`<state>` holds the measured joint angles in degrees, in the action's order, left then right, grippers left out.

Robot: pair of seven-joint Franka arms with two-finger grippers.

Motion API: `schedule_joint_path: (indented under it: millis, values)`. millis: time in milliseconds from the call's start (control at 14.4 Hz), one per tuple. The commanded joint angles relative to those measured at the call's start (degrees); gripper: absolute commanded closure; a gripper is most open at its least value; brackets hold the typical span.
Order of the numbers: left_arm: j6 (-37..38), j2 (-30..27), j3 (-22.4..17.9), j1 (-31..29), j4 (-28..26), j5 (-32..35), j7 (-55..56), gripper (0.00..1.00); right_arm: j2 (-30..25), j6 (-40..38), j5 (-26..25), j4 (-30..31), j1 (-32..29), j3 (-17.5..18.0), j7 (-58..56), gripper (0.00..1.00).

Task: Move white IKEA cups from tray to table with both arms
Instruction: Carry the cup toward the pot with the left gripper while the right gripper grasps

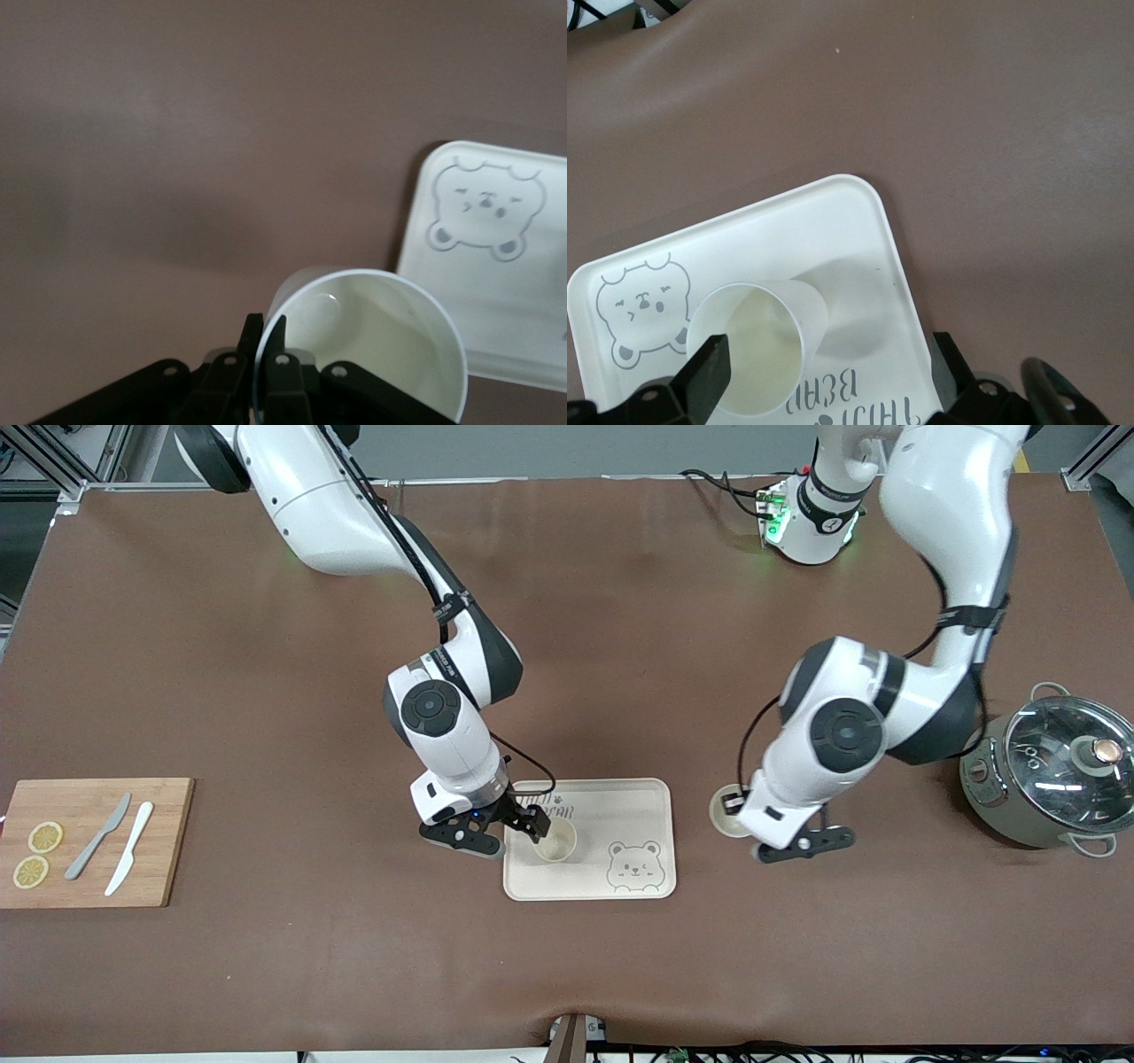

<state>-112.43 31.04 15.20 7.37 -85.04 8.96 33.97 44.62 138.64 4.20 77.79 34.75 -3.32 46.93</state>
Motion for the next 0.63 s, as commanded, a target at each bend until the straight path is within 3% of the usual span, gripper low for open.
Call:
schedule_joint_path:
  millis: [0, 279, 557]
  values:
    - [-5.4, -7.2, 6.0, -10.1, -11.3, -1.0, -4.3, 1.0, 1.9, 0.8, -0.3, -1.7, 1.3, -0.3, 0.4, 0.0]
    - [-14.7, -14.3, 16.0, -25.4, -24.7, -1.0, -9.7, 1.0, 3.4, 2.6, -0.4, -1.7, 1.9, -0.4, 0.4, 0.0]
    - [-25.1, -17.3, 16.2, -27.4, -34.6, -1.1, -11.2, 1.0, 4.6, 3.8, -0.9, -1.7, 2.3, -0.5, 0.5, 0.0]
